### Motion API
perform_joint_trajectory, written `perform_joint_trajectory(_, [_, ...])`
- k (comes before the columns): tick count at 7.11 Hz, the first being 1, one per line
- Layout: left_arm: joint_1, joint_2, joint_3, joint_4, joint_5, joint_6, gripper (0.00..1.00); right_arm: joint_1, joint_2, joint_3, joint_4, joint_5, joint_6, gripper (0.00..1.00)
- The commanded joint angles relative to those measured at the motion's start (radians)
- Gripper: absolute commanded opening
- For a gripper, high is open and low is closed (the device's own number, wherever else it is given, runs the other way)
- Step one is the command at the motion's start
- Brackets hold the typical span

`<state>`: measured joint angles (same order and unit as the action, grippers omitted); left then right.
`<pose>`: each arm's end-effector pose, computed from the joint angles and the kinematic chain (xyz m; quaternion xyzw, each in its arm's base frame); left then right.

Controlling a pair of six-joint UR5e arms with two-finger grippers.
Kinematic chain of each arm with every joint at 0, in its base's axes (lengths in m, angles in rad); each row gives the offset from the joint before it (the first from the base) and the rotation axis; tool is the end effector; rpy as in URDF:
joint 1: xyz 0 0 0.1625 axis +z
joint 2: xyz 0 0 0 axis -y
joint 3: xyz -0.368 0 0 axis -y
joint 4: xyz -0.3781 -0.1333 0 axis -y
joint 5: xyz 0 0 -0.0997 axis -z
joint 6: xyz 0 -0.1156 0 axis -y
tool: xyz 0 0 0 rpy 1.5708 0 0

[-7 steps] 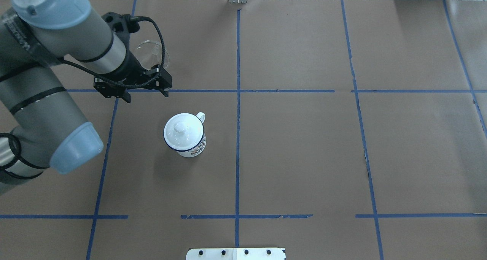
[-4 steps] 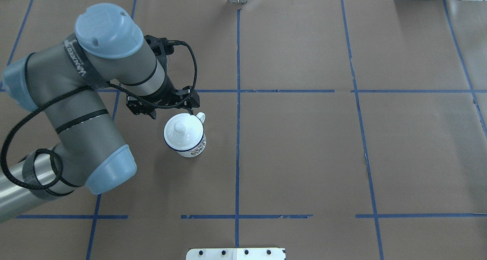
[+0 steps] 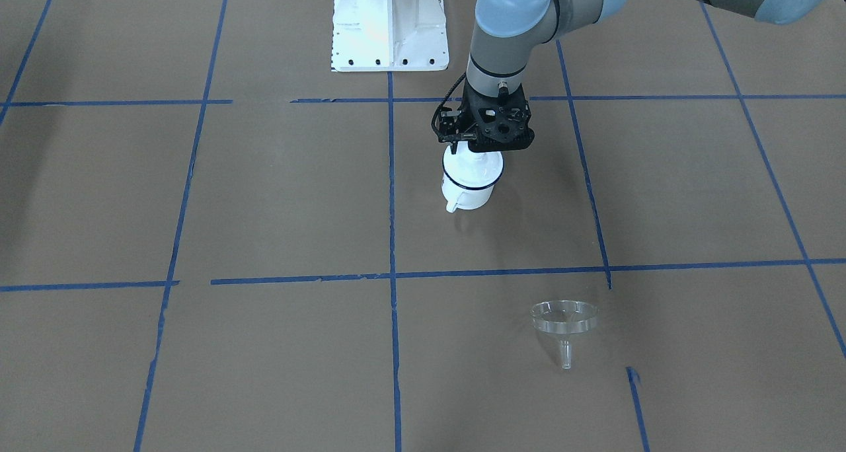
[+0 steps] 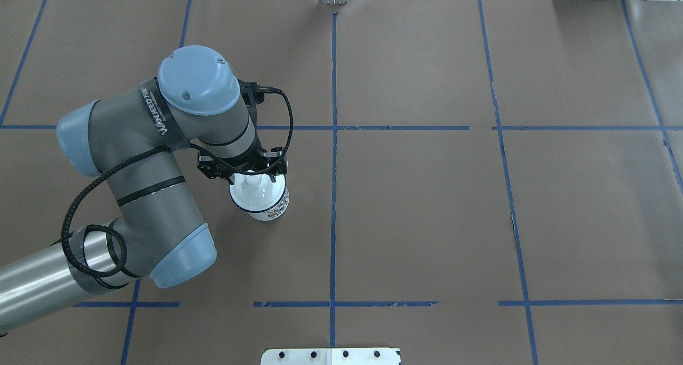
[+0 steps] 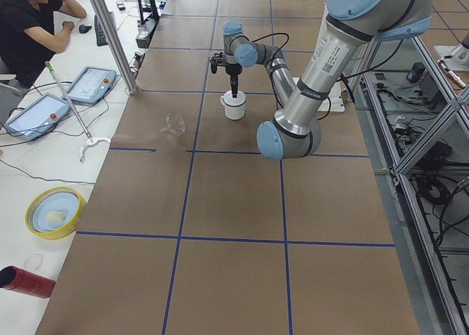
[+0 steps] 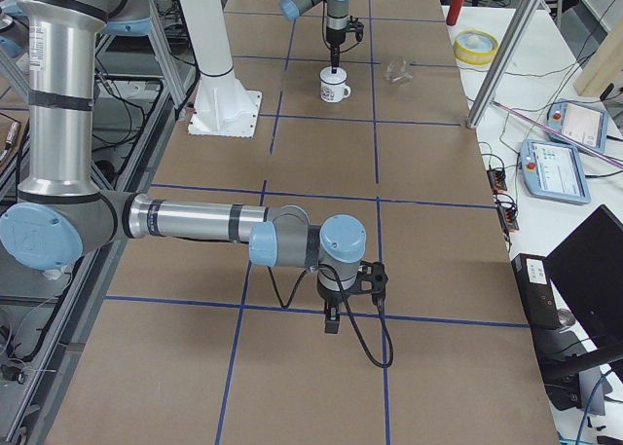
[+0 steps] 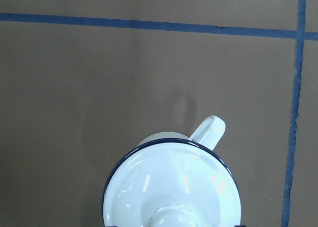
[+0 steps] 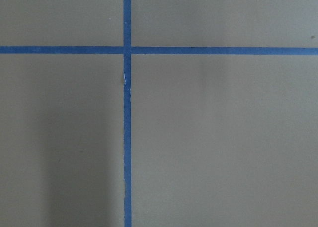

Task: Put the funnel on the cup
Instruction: 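Close the left gripper on the white funnel's stem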

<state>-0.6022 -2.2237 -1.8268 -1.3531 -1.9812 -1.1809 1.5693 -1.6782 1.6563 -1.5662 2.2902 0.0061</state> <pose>0.4453 -0.4119 0.1747 -0.0108 0.3829 -0.0290 0.9233 0.0565 -0.4368 0.6253 -0.0094 -0.3519 0.0052 0.9360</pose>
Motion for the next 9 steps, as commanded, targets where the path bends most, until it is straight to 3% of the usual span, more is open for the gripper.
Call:
perform_joint_trajectory(1, [0.002, 0.001, 0.003, -0.001, -0.001, 0.001, 0.73, 0.000, 0.000, 0.000, 0.000, 0.000, 0.000, 1.00])
perform_joint_trajectory(4, [0.002, -0.001, -0.006, 0.000, -0.001, 0.001, 0.44, 0.000, 0.000, 0.000, 0.000, 0.000, 0.000, 1.00])
perform_joint_trajectory(7, [0.001, 0.001, -0.014, 0.005, -0.001, 0.003, 0.24, 0.000, 0.000, -0.001, 0.000, 0.000, 0.000, 1.00])
perform_joint_trajectory(9, [-0.014, 0.007, -0.072, 0.032, -0.001, 0.006, 0.08, 0.000, 0.000, -0.001, 0.000, 0.000, 0.000, 1.00])
